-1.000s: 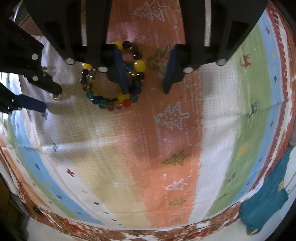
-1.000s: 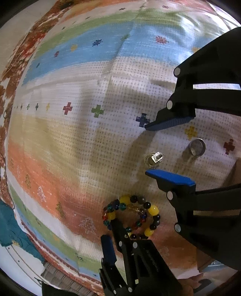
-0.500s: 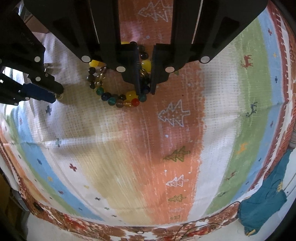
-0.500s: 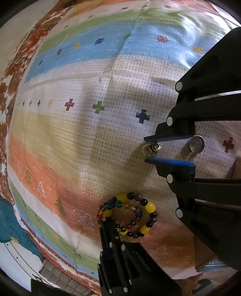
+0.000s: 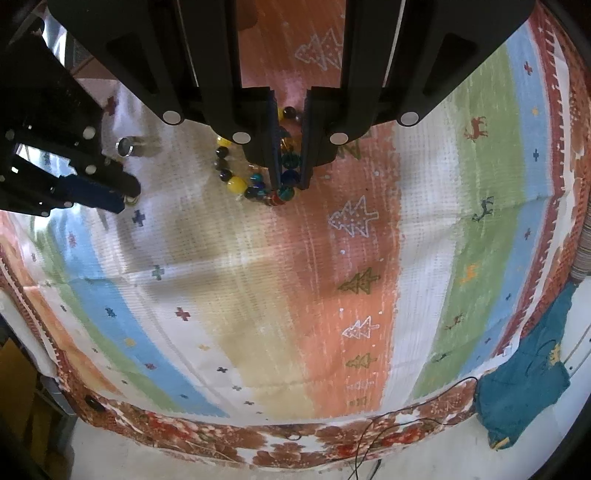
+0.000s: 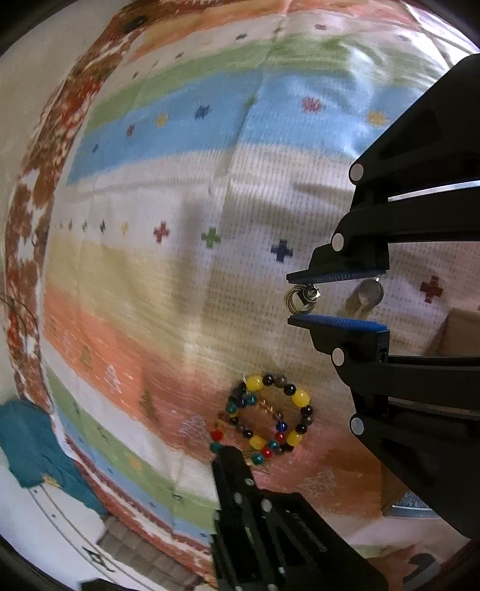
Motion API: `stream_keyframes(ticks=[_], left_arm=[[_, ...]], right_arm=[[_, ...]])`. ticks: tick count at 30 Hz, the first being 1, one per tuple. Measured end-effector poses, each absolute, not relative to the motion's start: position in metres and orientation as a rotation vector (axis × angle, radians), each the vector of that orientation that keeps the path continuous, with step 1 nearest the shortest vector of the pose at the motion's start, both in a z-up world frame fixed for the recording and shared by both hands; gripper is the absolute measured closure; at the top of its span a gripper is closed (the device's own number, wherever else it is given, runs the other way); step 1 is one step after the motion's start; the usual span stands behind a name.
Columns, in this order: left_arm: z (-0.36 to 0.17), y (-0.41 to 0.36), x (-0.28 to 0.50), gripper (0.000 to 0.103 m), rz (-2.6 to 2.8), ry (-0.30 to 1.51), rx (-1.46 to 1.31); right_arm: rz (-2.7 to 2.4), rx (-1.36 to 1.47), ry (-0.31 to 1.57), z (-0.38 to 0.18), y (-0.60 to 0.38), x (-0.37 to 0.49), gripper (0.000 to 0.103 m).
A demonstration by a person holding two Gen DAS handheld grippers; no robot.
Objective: Organize jewelry
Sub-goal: 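Close the left gripper on the multicolour bracelet while the right gripper closes on the silver ring, then lift the multicolour bracelet with the left gripper while the right gripper carries the ring toward the tin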
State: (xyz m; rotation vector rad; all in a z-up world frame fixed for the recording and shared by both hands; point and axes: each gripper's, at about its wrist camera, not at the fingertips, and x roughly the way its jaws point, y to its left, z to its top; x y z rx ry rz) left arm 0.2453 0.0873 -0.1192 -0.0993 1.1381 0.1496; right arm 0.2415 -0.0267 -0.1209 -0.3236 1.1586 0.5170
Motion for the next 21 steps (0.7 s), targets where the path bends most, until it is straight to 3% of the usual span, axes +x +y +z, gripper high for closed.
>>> stream_keyframes(ticks=[21], left_arm=[[-0.061,0.077,0.211,0.094,0.132,0.979,-0.175]], right_arm=[[0.503,-0.278,1.0,-0.065,-0.041,0.212,0.085]])
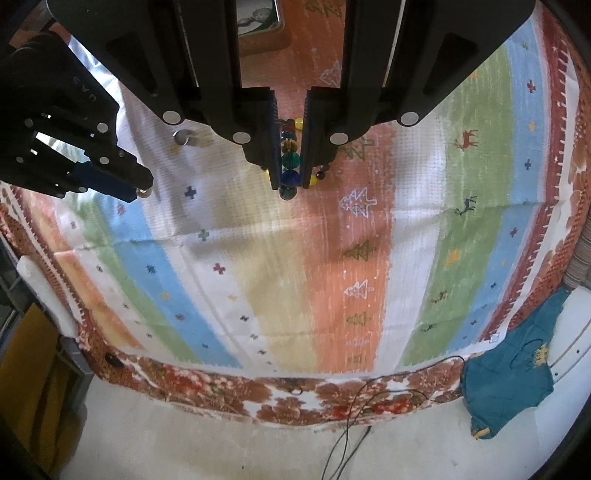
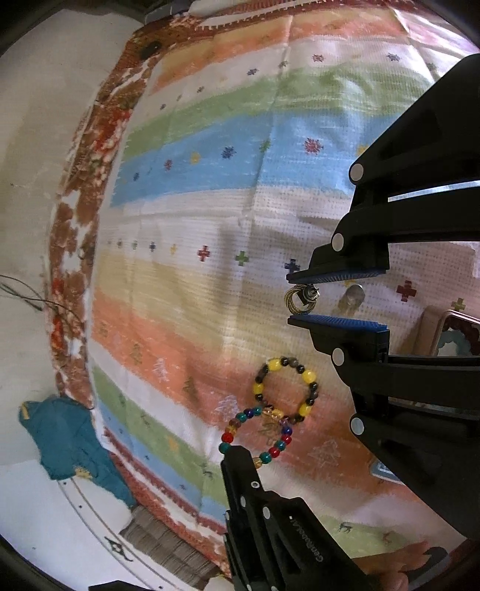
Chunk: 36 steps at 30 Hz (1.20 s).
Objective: Organize jewelry
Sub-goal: 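Lift the multicolour bracelet with the left gripper while the right gripper carries the ring toward the tin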
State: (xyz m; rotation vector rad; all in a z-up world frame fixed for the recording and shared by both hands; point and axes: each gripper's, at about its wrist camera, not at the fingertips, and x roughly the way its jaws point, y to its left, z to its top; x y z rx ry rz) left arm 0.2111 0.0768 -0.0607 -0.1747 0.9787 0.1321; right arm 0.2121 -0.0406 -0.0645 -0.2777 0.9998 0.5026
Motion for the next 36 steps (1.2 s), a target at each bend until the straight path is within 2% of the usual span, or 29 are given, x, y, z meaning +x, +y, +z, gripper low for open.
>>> stream_keyframes(ticks=[19,36], left_arm=[[-0.016,0.06,0.17,0.094,0.119,0.85,-0.125],[0.004,0.032,0.131,0.094,0.083,0.801,-0.053]], right_arm=[[0.524,-0.234,0.892,-0.032,-0.051,0.177,0.085],[0.573,-0.24,0.889,-0.024,-0.055,0.142,0.085]])
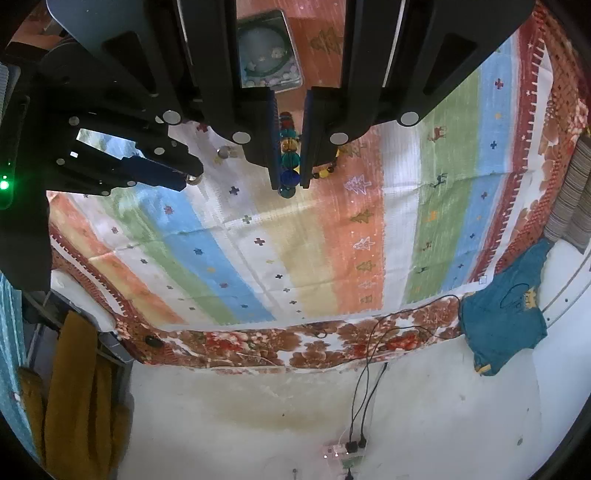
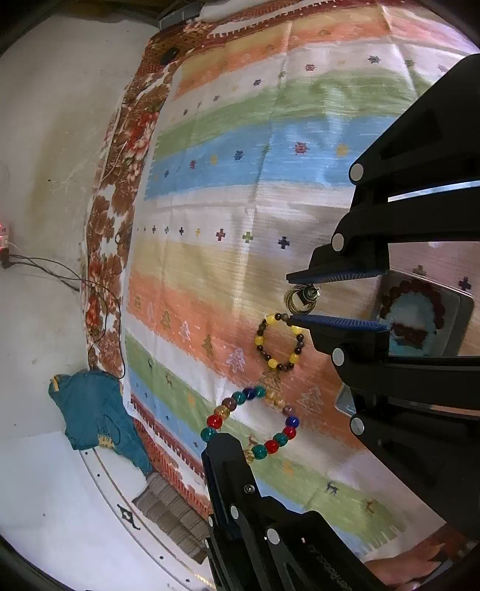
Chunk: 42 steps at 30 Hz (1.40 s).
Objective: Organize jewelry
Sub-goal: 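Lift the multicolour bracelet with the left gripper while the right gripper carries the ring toward the tin, then open both grippers over the tin, releasing the multicolour bracelet and the ring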
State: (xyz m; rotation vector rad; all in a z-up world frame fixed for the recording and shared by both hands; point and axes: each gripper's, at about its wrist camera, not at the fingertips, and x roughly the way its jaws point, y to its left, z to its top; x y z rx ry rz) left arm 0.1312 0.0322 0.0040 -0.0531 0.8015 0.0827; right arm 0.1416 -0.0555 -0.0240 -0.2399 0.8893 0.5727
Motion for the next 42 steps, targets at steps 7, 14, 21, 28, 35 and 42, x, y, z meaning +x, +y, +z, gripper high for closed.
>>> stream_keyframes(ticks=[7,14,21,28,35,42], left_arm=[[0.01,0.027,0.11,0.094,0.055,0.791,-0.082],[0.01,0.021,0.093,0.094,0.033,0.795,-0.091],[0.008,0.014,0.076,0.094,0.018,0.8,-0.101],[0.005,0.011,0.069,0.09,0.023,0.818,-0.12],[0.004,0.026,0.07,0.081,0.062,0.826,-0.18],[-0.003,0.036,0.078,0.071,0.095,0.852,-0.191]], right_arm=[[0.587,-0.22,0.894,-0.023,-0.063,0.129,0.085],[0.609,-0.204,0.892,-0.02,-0.069,0.112,0.085],[0.634,-0.191,0.905,-0.021,-0.075,0.097,0.085],[0.645,-0.185,0.917,-0.022,-0.079,0.086,0.084],[0.599,-0.193,0.957,-0.032,-0.084,0.093,0.065],[0.575,-0.189,0.983,-0.039,-0.086,0.104,0.059]])
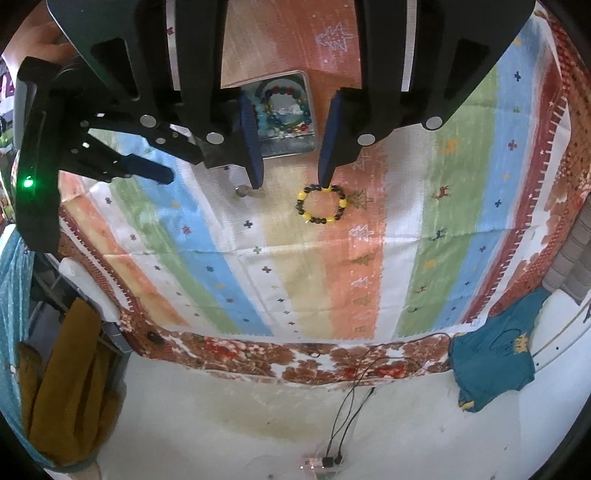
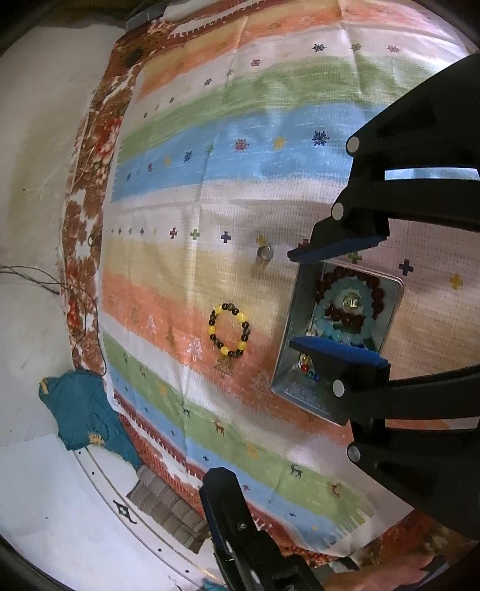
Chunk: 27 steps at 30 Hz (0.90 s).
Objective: Organize jewelry
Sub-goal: 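Open both grippers over the tin, releasing the multicolour bracelet and the ring, then move the left gripper to the yellow-black bead bracelet while the right gripper approaches the other silver ring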
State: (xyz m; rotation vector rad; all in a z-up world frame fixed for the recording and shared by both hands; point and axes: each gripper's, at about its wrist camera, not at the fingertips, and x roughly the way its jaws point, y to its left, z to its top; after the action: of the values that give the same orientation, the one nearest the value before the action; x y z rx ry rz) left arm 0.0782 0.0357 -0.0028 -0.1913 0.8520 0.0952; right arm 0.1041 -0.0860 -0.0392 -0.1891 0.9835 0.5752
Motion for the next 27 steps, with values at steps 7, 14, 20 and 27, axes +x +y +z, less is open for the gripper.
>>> stream_keyframes(ticks=[7,14,20,27], left_arm=[[-0.014,0.048,0.092,0.055,0.141,0.892,-0.194],[-0.02,0.052,0.108,0.045,0.16,0.918,-0.163],[-0.035,0.06,0.123,0.044,0.164,0.981,-0.127],[-0.053,0.08,0.141,0.044,0.197,1.033,-0.167]], right_arm=[[0.563,-0.179,1.008,-0.043,-0.084,0.119,0.055],[0.547,-0.152,1.07,-0.055,-0.086,0.138,0.055],[0.546,-0.146,1.078,-0.056,-0.085,0.15,0.047],[0.549,-0.176,1.084,-0.06,-0.077,0.157,0.043]])
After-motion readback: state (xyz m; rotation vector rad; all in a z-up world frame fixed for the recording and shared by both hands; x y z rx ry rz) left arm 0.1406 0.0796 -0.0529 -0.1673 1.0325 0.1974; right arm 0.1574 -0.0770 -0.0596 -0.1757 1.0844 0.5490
